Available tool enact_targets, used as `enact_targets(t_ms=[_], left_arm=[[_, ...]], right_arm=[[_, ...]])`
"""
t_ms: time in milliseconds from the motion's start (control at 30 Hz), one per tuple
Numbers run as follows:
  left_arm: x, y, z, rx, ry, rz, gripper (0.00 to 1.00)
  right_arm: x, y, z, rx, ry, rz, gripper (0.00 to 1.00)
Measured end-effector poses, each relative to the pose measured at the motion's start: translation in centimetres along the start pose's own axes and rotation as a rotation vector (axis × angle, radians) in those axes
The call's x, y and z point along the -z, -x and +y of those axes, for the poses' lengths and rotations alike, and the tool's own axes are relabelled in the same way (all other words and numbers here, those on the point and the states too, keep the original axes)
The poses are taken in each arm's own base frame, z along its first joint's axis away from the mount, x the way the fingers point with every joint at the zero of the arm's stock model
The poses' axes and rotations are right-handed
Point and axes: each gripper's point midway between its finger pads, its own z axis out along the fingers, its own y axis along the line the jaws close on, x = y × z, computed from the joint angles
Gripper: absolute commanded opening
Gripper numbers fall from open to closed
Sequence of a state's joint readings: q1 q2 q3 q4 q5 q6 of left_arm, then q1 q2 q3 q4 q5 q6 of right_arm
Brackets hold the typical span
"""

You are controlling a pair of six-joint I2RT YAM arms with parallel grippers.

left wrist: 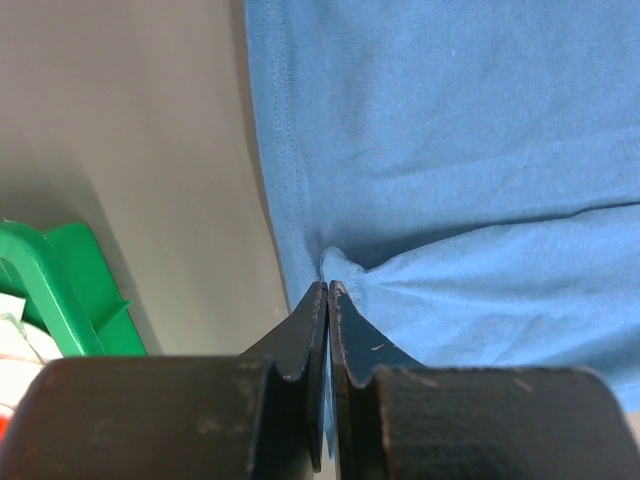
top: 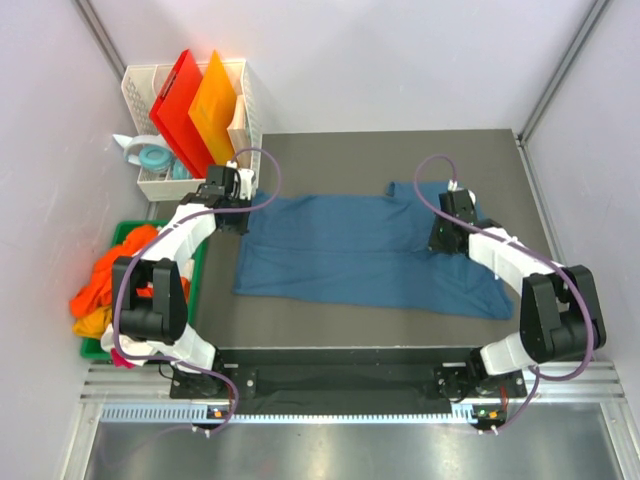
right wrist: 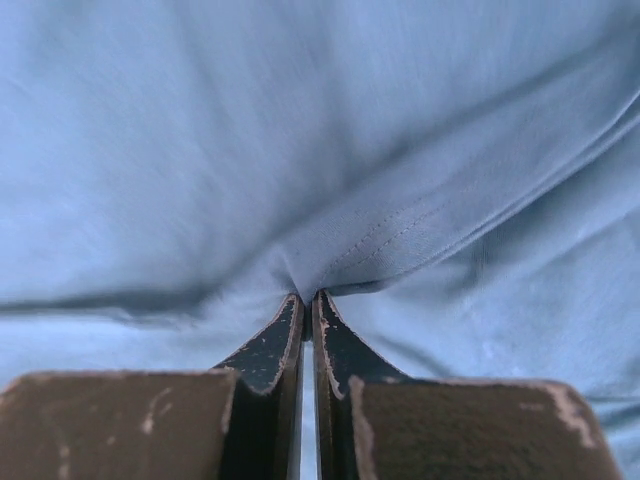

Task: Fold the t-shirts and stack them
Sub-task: Fold the flattened tshirt in 1/3 of the way, then grap the side of the flattened tshirt furthest away from the robot with both arms

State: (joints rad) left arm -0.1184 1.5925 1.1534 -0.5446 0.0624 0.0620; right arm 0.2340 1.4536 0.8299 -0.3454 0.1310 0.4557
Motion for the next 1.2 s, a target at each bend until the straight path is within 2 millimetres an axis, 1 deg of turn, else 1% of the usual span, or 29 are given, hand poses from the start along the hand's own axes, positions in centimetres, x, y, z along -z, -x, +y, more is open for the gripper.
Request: enact_targets(t_ms=[133,200,233,333,367,400,433,500,567,633,733,800,833,900,933,1000,1033,1100,1133,1200], left_arm=[[0.0,0.0,0.0,0.000,0.000,0.000,0.06],[0.0,0.0,0.0,0.000,0.000,0.000,0.06],[0.0,0.0,0.0,0.000,0.000,0.000,0.06],[0.0,0.0,0.0,0.000,-0.001,0.000,0.07],[0.0,0.0,0.0,0.000,-0.002,0.000,0.08],[0.0,0.0,0.0,0.000,-0.002,0.000,0.09],[0.0,0.0,-0.1,-0.001,-0.003,0.001,0.13],[0.0,0.0,-0.1,-0.003,-0.004,0.000,0.16],[0.0,0.0,-0.1,-0.004,-0.004,0.000,0.20],[0.0,0.0,0.0,-0.003,-0.004,-0.001,0.20],[0.0,0.1,0.0,0.003,0.001,-0.002,0.18],[0.1,0.3,0.1,0.008,0.005,-0.007,0.17],[0.2,0.7,0.1,0.009,0.009,-0.014,0.17],[0.4,2.0,0.3,0.012,0.015,-0.036,0.14],[0.4,2.9,0.4,0.013,0.019,-0.052,0.14],[0.3,4.6,0.5,0.017,0.022,-0.078,0.13],[0.2,5.3,0.6,0.019,0.024,-0.086,0.13],[-0.1,5.9,0.7,0.019,0.027,-0.091,0.13],[-0.2,5.9,0.7,0.019,0.029,-0.088,0.13],[-0.4,5.6,0.8,0.018,0.032,-0.075,0.13]], right_arm=[[0.3,3.0,1.2,-0.006,0.017,-0.054,0.01],[-0.2,4.0,1.7,-0.005,0.017,-0.060,0.09],[-0.6,4.3,1.9,-0.002,0.012,-0.057,0.22],[-2.3,4.2,2.0,0.008,-0.008,-0.026,0.48],[-2.9,4.2,2.0,0.010,-0.017,-0.013,0.60],[-3.5,4.1,2.0,0.011,-0.023,-0.003,0.64],[-4.0,4.1,2.1,0.012,-0.031,0.005,0.73],[-4.5,4.2,2.0,0.015,-0.042,0.010,0.79],[-4.2,4.5,1.9,0.010,-0.051,0.000,0.81],[-3.6,5.2,1.8,0.007,-0.057,-0.025,0.80],[-2.0,7.5,2.0,-0.005,-0.060,-0.097,0.74],[-0.6,10.0,2.6,-0.017,-0.047,-0.160,0.64],[0.0,11.8,3.0,-0.027,-0.038,-0.198,0.61],[0.8,14.6,3.8,-0.036,-0.025,-0.240,0.60],[1.0,16.5,4.4,-0.042,-0.019,-0.268,0.63],[0.6,19.9,5.5,-0.045,-0.014,-0.308,0.65],[-0.1,21.3,6.0,-0.045,-0.016,-0.323,0.67],[-1.8,22.9,6.4,-0.044,-0.026,-0.320,0.67],[-3.0,23.3,6.4,-0.045,-0.032,-0.310,0.66],[-5.5,23.3,5.9,-0.049,-0.048,-0.264,0.66]])
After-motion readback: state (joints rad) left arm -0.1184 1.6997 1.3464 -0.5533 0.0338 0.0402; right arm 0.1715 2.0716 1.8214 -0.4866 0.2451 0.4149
